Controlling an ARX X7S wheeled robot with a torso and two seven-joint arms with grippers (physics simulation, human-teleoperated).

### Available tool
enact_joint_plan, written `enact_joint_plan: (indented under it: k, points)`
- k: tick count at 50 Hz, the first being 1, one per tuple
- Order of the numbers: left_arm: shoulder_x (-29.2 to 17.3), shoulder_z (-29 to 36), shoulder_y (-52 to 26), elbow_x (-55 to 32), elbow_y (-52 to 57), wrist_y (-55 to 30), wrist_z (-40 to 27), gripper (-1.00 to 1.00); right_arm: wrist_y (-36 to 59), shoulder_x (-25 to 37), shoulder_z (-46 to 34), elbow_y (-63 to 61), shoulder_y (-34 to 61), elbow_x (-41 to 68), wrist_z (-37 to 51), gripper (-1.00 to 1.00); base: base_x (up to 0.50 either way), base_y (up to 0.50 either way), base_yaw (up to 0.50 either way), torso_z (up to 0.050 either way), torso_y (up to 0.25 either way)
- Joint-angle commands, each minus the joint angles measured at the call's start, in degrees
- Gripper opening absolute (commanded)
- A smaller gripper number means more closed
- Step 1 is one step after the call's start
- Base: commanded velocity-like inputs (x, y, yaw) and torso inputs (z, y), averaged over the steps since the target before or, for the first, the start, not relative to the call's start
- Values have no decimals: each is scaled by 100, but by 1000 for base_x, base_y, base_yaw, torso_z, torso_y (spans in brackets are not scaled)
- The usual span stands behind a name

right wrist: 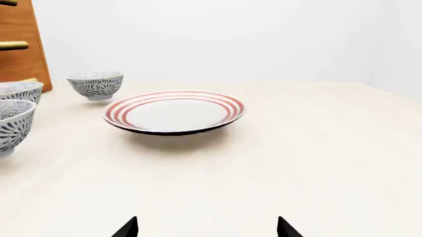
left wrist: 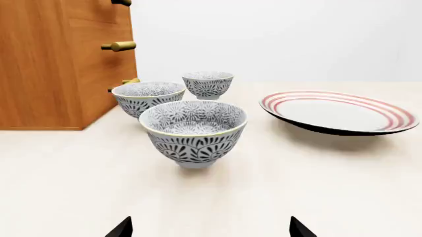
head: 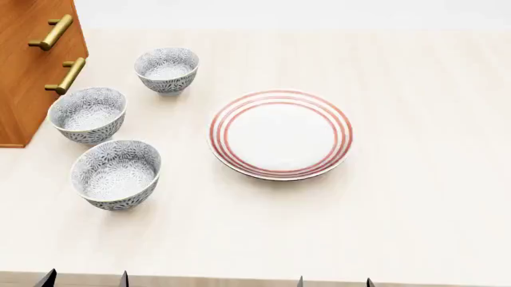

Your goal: Open the top drawer of the cabinet.

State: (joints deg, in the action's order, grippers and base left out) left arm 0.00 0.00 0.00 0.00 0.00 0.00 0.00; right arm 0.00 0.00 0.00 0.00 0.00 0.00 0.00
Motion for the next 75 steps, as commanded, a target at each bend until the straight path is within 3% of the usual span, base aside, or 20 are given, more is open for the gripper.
enact_joint_plan:
  k: [1, 21, 60, 75]
  points:
    - [-86, 122, -1, -29, -24, 29, -151, 100, -19, 88, -98, -34, -19, 151, 78, 100, 0, 0, 0, 0, 0]
    - [-353, 431, 1, -221, 12, -15, -566, 100, -23, 355, -432, -58, -27, 394, 415, 100, 0, 15, 0, 0, 0]
    - [-599, 768, -61, -316, -34, -68, -977, 100, -64, 593, -692, -33, 11, 679, 738, 100, 0, 472, 0, 0, 0]
    - [-688, 877, -65, -373, -28, -26, -1043, 100, -91, 672, -802, 40, 42, 744, 809, 100, 0, 0, 0, 42, 151]
